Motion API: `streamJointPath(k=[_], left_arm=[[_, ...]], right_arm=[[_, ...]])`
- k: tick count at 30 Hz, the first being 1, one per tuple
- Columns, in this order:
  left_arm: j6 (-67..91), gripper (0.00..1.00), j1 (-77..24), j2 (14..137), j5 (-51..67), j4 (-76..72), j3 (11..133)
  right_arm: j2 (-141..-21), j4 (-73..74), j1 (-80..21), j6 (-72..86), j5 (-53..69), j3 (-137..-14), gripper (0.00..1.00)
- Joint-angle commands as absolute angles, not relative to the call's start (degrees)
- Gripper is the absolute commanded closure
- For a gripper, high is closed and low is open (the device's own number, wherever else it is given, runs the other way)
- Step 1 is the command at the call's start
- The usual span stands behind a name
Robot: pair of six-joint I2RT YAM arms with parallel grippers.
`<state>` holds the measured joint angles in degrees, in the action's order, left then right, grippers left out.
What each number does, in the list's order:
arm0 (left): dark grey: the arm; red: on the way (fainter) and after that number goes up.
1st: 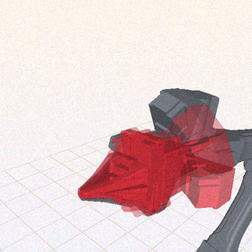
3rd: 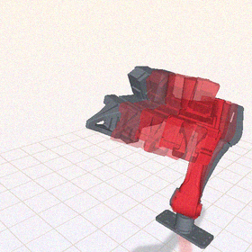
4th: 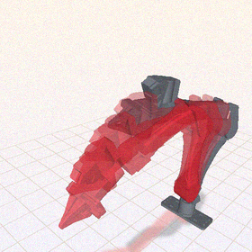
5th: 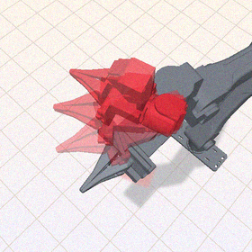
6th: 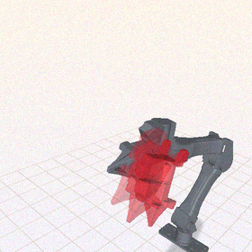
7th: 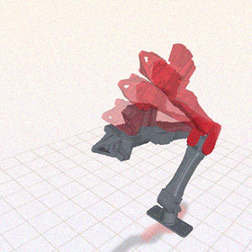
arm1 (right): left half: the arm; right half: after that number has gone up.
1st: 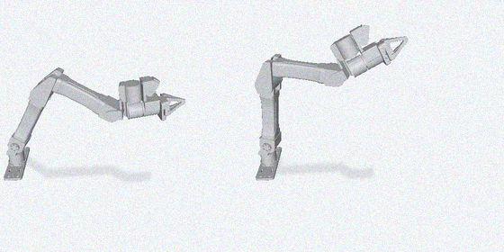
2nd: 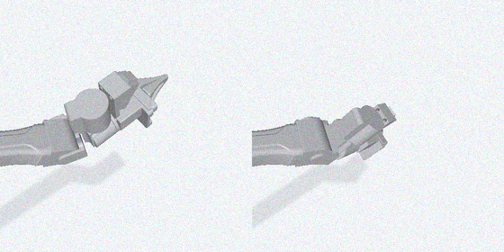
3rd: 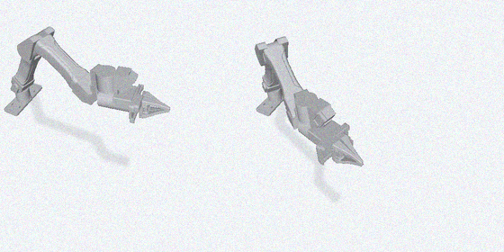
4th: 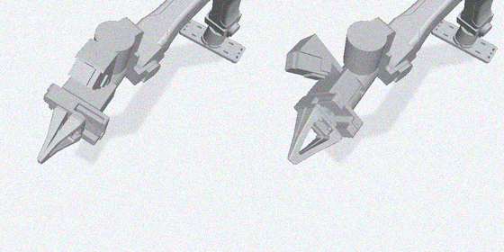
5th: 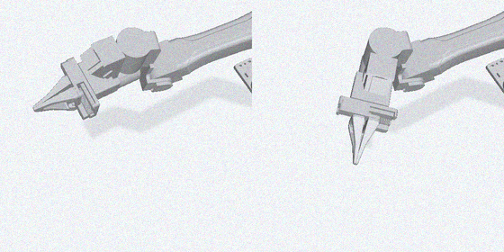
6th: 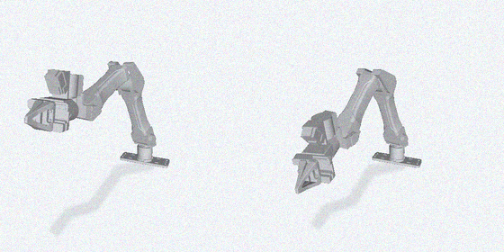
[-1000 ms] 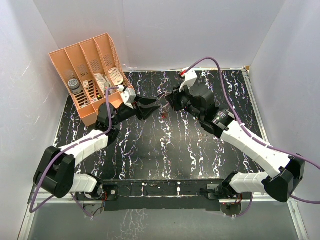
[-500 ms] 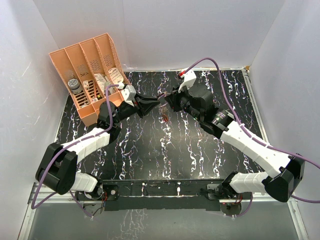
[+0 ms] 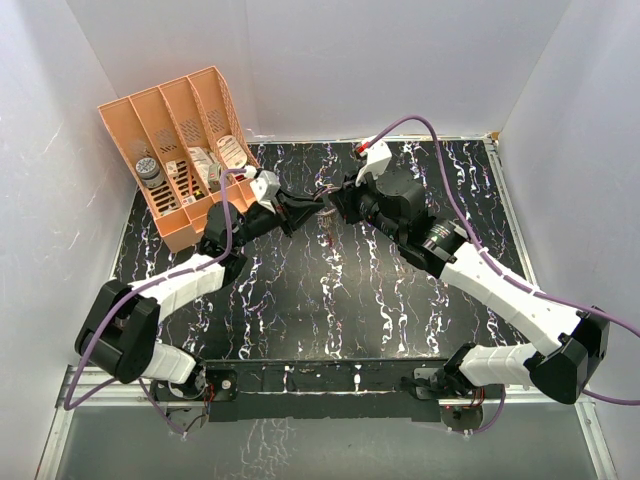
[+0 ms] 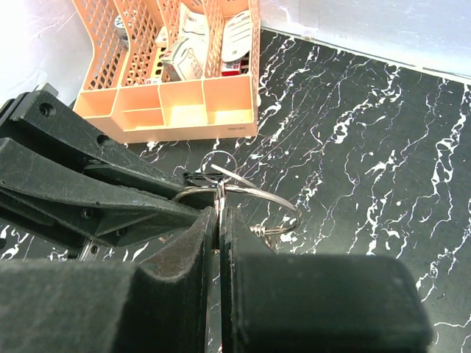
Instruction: Remove the keys from the keyring
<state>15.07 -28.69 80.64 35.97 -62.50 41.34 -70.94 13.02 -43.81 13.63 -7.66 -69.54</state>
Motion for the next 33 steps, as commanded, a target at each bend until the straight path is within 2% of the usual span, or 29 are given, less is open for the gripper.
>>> streamJointPath(k=[1,5,9,11,12,17,22,25,31,33], left_arm=[[10.74,1.0,-28.92,76.32,26.27,-53.49,43.17],[3.07,1.0,-28.92,74.14,16.93,-33.61,50.79],[-4.29,1.0,-28.92,72.68,12.21,-16.8,58.39],[-7.88,1.0,-28.92,73.34,10.86,-6.93,63.78],[-9.24,1.0,-28.92,73.92,9.92,-2.43,66.74],[-14.55,1.0,-28.92,77.2,8.34,14.6,77.82],[-18.35,1.0,-29.03,80.03,15.38,28.52,86.83],[-17.04,1.0,-29.0,78.7,15.21,27.89,86.98],[-14.31,1.0,-29.0,71.02,25.52,25.44,86.68],[-12.75,0.97,-29.0,68.57,27.56,22.0,84.81]], right_arm=[[-69.19,7.91,-44.3,13.37,-8.33,-70.11,1.0],[-67.86,8.06,-44.36,12.39,-11.05,-68.07,0.99],[-66.08,5.52,-44.31,10.74,-15.96,-64.65,0.69],[-65.43,4.34,-44.3,10.19,-19.84,-63.04,0.49],[-65.2,3.65,-44.34,9.98,-22.38,-62.21,0.45],[-64.94,-0.1,-44.32,9.24,-26.49,-58.58,0.41],[-67.31,-1.09,-44.38,9.01,-23.81,-57.06,0.4],[-67.38,-5.23,-44.32,7.96,-16.99,-54.18,0.4],[-66.14,-12.48,-44.34,5.95,-10.26,-49.94,0.46],[-66.12,-14.01,-44.36,6.0,-6.74,-49.91,0.45]])
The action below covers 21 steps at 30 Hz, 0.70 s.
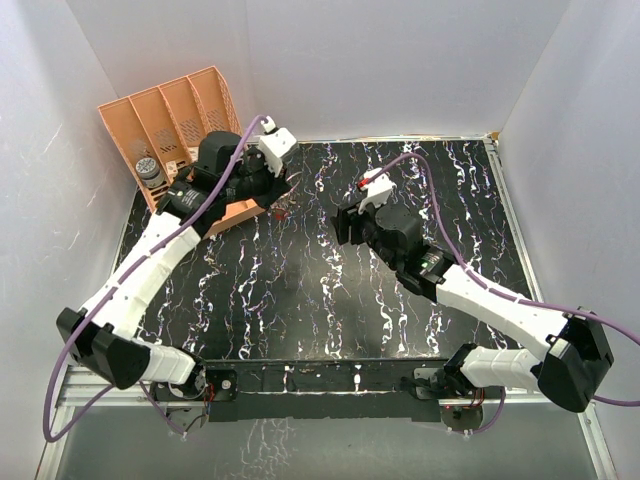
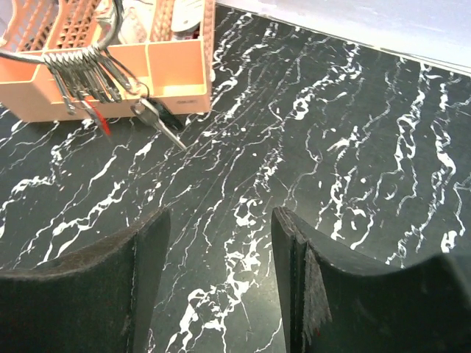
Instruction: Remove the keys from the keyring
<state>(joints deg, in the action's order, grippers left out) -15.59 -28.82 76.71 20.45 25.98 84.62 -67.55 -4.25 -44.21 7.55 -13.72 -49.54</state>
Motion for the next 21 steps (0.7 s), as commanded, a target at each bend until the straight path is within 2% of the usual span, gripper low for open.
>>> streamJointPath(k=[1,5,15,21], left_arm=[[-11.35,0.97,-28.99,68.23,25.9,21.12,84.91],[-10.54,0.98,-29.0,68.81,31.16,23.25,87.24],[-8.43,0.99,-29.03,68.77,28.6,22.35,86.78],[-7.83,1.0,-29.0,68.56,29.95,20.9,86.28]], right_arm=[[-66.21,-14.91,-44.35,6.24,-5.1,-49.79,0.44],[-66.97,-18.4,-44.32,6.2,-3.55,-49.78,0.44],[-69.87,-21.02,-44.35,6.62,3.87,-51.94,0.43],[-70.46,-23.7,-44.36,6.62,4.01,-52.14,0.49]])
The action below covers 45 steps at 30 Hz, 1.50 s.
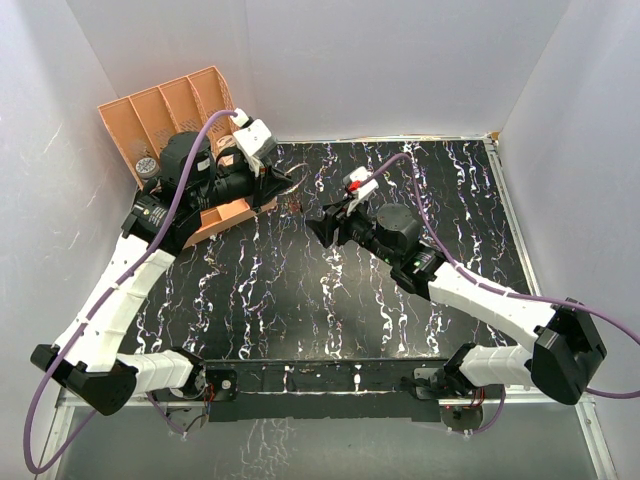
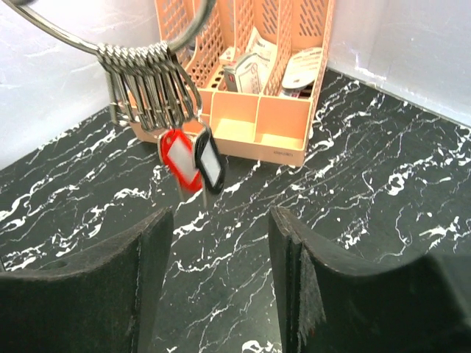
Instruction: Remove the keys from the keyring
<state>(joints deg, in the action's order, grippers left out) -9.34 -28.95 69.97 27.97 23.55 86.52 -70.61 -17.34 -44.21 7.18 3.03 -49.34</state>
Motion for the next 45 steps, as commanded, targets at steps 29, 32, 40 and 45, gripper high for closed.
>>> streamJointPath(k=[29,32,40,45], left_arm=[[-4.33,1.0,-29.0,65.54,32.18,16.36,84.34],[-3.88,1.0,-28.98,65.29,32.07,15.96,84.08],[-3.41,1.0,-29.0,64.85,30.49,15.47,83.29],[-3.85,1.0,-29.0,63.73,26.89,15.07,82.44]], right_arm=[[-77.55,-31.82,-44.38,5.45,2.83,-54.23,0.62],[-78.24,-32.76,-44.31,5.44,2.92,-54.11,0.63],[-79.27,-33.8,-44.37,6.15,3.66,-54.47,0.74],[-78.12,-31.91,-44.37,5.57,3.09,-53.9,0.96]])
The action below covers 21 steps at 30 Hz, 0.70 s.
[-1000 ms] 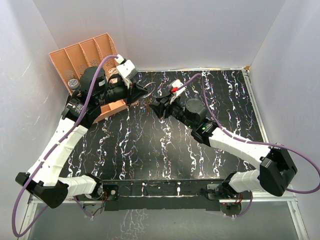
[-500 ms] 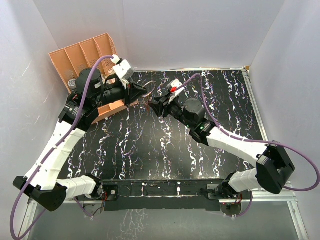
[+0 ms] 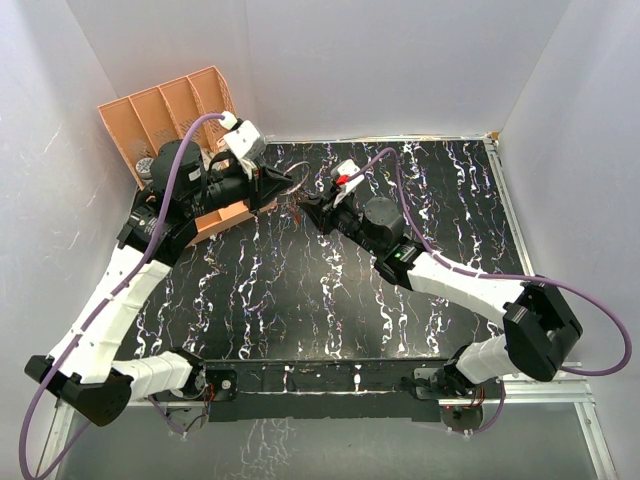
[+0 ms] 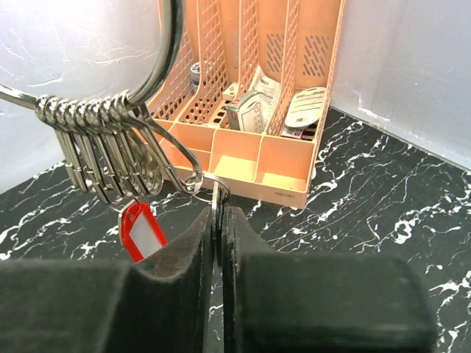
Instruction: Remove the keys from the keyring
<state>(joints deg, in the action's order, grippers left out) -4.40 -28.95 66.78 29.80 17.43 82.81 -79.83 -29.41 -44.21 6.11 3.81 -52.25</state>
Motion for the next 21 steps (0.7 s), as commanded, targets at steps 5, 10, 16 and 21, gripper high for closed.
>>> streamJointPath(k=[5,10,16,21], left_arm=[[-4.12,1.0,-28.96,62.5,21.24,14.05,81.55],[-4.34,0.96,-29.0,62.17,16.9,12.92,80.14],[-4.28,0.75,-29.0,64.44,14.02,12.49,77.86],[-4.19,0.72,-29.0,65.2,13.73,10.63,75.15]], right_arm=[[-74.73,-26.46,-44.37,3.39,1.45,-52.81,1.0],[-69.97,-12.39,-44.38,0.33,-2.0,-55.59,1.0],[-70.45,13.23,-44.43,-4.75,-9.82,-70.0,1.0],[-75.07,30.58,-45.88,-5.65,-20.01,-81.94,1.0]])
